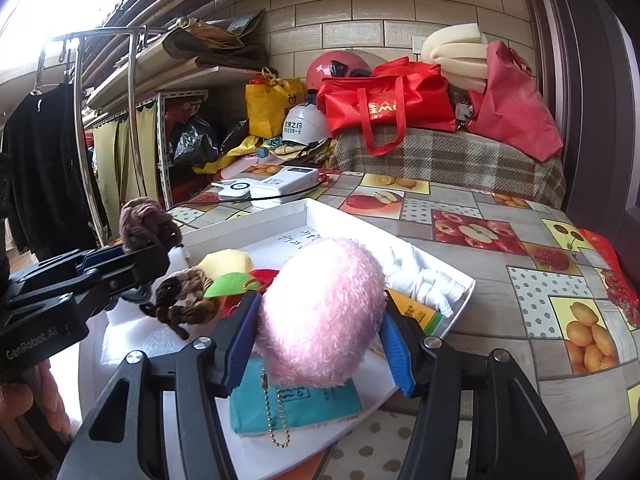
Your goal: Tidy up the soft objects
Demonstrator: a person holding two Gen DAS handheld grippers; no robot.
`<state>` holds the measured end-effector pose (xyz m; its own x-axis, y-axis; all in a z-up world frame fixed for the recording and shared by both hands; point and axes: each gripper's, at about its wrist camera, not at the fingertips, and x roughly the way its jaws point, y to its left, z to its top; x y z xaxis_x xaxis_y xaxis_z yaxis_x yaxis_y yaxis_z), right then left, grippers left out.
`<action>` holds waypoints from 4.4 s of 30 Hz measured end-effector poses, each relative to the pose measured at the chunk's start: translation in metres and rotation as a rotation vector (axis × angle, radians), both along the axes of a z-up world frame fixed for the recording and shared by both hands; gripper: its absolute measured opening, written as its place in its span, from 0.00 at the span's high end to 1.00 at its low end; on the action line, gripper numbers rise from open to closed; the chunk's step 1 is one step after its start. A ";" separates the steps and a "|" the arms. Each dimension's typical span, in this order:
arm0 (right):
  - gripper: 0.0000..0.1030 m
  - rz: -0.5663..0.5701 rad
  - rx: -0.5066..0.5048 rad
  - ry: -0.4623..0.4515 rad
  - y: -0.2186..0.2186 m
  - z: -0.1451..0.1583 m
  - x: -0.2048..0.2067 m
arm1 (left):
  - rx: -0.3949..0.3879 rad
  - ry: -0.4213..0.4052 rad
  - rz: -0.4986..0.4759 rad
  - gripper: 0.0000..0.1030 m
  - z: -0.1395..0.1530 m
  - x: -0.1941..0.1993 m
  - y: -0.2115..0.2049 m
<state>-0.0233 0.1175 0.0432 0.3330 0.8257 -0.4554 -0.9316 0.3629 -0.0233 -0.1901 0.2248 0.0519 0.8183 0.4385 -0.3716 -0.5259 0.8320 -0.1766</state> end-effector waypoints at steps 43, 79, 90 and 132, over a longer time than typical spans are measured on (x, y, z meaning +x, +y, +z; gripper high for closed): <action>0.00 -0.063 0.048 -0.054 0.011 0.006 0.005 | 0.072 0.029 0.116 0.00 -0.002 0.003 -0.004; 0.00 -0.052 0.012 -0.039 -0.056 0.002 -0.007 | 0.122 0.064 0.130 0.00 0.001 -0.004 -0.056; 0.00 -0.131 0.147 -0.017 -0.144 0.016 -0.010 | 0.164 0.021 0.135 0.00 0.011 -0.017 -0.109; 0.00 -0.502 0.203 0.052 -0.218 0.012 0.018 | 0.176 0.191 0.246 0.00 0.000 0.004 -0.141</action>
